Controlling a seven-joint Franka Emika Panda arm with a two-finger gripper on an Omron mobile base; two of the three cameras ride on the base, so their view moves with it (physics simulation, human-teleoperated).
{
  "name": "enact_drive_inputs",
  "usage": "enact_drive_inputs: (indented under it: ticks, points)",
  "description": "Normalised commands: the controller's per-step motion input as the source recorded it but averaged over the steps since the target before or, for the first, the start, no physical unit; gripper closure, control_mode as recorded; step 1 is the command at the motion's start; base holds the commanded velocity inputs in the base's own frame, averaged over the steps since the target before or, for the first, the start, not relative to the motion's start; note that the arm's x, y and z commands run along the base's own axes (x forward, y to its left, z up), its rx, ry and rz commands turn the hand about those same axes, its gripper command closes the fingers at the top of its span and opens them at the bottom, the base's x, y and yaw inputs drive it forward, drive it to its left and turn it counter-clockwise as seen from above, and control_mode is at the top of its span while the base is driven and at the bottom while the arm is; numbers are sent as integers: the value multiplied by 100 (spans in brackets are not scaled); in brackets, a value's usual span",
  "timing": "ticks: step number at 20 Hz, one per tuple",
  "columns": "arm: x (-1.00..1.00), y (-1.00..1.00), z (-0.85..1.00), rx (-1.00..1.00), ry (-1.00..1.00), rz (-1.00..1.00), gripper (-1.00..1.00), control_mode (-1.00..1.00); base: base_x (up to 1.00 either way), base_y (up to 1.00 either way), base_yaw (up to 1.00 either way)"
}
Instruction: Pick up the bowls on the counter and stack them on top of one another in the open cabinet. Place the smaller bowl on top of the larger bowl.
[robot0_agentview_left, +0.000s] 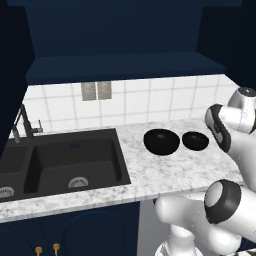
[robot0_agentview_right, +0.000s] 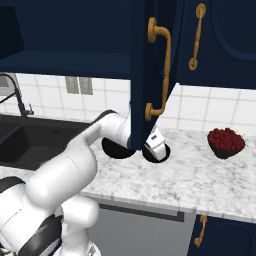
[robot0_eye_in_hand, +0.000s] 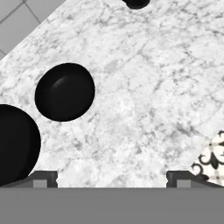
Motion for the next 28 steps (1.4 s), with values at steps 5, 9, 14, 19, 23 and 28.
enact_drive_inputs:
  ticks: [5,9,14,19,23,28]
  points:
    - [43,0,-50,0,2,3,-100,-100,0,0,0]
    - [39,0,-35,0,1,0,-100,-100,0,0,0]
    - [30,0,-54,1,3,0,-100,-100,0,0,0]
    - [41,0,-51,7,2,-1,-100,-100,0,0,0]
    - [30,0,-25,0,4,0,-100,-100,0,0,0]
    - [26,0,-36,0,12,0,-100,-100,0,0,0]
